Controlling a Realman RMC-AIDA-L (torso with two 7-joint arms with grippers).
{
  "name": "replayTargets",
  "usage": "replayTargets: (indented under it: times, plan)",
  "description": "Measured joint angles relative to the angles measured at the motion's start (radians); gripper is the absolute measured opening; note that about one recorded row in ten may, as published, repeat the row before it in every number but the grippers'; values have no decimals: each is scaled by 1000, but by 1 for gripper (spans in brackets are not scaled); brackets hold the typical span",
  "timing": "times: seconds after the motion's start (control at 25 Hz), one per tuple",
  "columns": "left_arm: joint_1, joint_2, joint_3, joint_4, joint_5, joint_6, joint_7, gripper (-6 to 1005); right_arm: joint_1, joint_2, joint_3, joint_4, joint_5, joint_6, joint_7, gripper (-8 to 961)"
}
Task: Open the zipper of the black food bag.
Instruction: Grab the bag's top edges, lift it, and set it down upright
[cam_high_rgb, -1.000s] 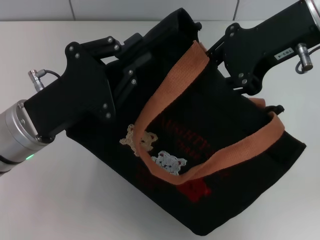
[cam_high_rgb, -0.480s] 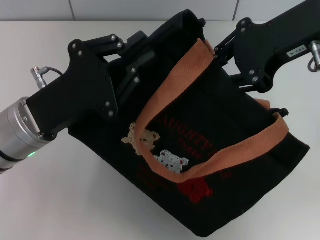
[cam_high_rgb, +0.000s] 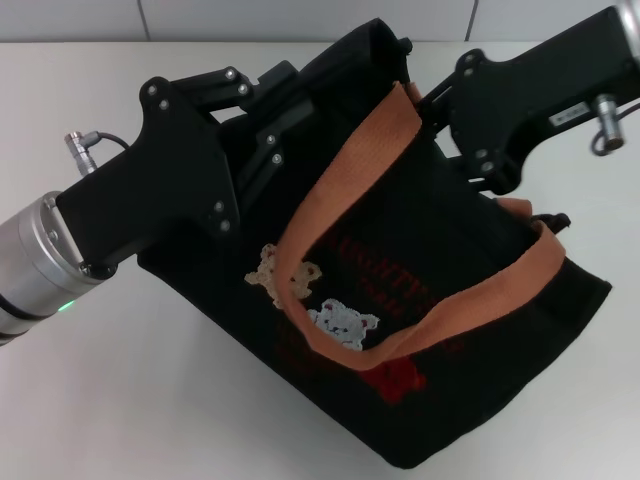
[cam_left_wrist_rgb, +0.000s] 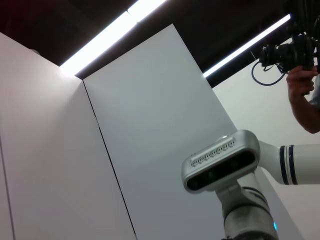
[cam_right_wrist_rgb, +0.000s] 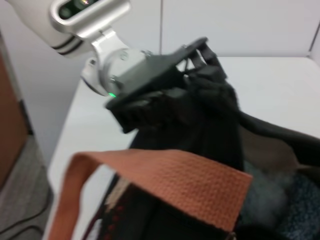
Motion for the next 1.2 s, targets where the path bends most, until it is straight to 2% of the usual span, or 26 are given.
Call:
replayTargets:
  times: [0.28,0.48,0.6,0.68,1.04,1.2]
  plan:
    - [-14,0,5,-1,0,0,0,191,-55,12,-55,1,32,140,-33,283]
    - [-18,0,5,-1,1,2,-1,191,-133,12,-64,-10,169,229,-135,271]
    - [-18,0,5,2,1,2,-2,191,-154,11,-73,-16,193,252,-168,138]
    - [-18,0,6,3,2,2,-3,191,-157,11,-83,-15,194,259,-191,50]
    - [-20,0,5,9,1,2,-9,191,-161,9,-100,-11,184,268,-215,-1]
    - [-20,0,4,6,-2,1,-5,191,-154,6,-100,-25,94,242,-192,1]
